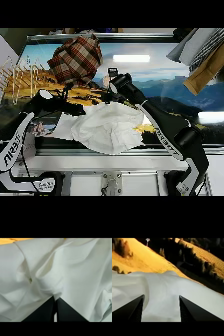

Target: Fold the clothes and pants, and hang the long-sleeved shirts on hangers.

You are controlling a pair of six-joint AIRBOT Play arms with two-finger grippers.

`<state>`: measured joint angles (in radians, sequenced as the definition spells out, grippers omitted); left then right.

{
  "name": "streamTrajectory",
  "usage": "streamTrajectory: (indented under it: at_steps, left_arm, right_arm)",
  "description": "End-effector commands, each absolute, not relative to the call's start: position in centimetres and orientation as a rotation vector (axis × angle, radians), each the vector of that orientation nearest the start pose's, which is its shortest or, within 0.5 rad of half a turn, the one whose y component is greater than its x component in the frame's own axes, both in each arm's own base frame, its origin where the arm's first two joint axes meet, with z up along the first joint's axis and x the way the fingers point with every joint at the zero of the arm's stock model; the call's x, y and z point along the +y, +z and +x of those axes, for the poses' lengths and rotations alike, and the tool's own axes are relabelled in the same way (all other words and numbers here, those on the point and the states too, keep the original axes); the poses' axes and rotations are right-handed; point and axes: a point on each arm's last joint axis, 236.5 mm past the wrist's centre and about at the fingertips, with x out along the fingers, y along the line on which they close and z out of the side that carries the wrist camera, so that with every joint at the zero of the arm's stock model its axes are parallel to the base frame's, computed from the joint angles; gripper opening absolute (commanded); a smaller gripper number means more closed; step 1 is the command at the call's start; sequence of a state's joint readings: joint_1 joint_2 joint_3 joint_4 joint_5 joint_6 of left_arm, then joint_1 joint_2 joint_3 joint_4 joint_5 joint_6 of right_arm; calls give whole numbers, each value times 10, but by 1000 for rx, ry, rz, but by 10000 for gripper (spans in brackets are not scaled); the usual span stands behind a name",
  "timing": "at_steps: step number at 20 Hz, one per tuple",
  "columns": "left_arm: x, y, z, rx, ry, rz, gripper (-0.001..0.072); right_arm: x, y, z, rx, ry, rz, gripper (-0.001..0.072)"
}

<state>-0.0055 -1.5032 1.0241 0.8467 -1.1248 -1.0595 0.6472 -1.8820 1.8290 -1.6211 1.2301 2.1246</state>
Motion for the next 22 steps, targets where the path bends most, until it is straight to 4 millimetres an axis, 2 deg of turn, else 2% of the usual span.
streamTrajectory:
  at_steps: [1, 2, 3, 4, 6, 9, 11, 13, 16, 17, 18, 19, 22]
  left_arm:
    - [-144, -55, 360, 1348, -633, -332, 16]
    - [-144, -49, 361, 1328, -635, -322, 16]
    - [-144, -43, 362, 1310, -639, -314, 16]
    - [-144, -37, 363, 1295, -641, -308, 16]
    - [-144, -23, 359, 1276, -654, -286, 16]
    - [-134, -3, 339, 1233, -636, -182, 15]
    - [-136, 3, 306, 1233, -643, -166, 15]
    - [-149, -1, 260, 1261, -699, -137, 16]
    - [-169, -11, 210, 1287, -769, -94, 16]
    - [-171, -14, 202, 1286, -751, -102, 32]
    - [-168, -16, 202, 1280, -703, -102, 325]
    - [-160, -17, 209, 1265, -617, -105, 583]
    - [-139, -5, 233, 1213, -374, -187, 583]
  right_arm:
    - [302, -53, 422, 1363, 106, -4, 473]
    - [298, -55, 419, 1377, 96, -20, 464]
    - [297, -56, 418, 1383, 105, -39, 274]
    - [298, -55, 417, 1380, 127, -58, 17]
    - [296, -47, 417, 1370, 147, -86, 12]
    - [292, -4, 404, 1328, 265, -208, 11]
    - [288, 24, 375, 1325, 314, -279, 12]
    - [286, 36, 336, 1331, 343, -318, 12]
    - [274, 27, 276, 1383, 326, -331, 12]
    - [269, 21, 260, 1403, 320, -343, 12]
    - [265, 16, 248, 1419, 308, -346, 12]
    - [263, 13, 241, 1428, 298, -343, 12]
    - [270, 15, 237, 1411, 305, -320, 12]
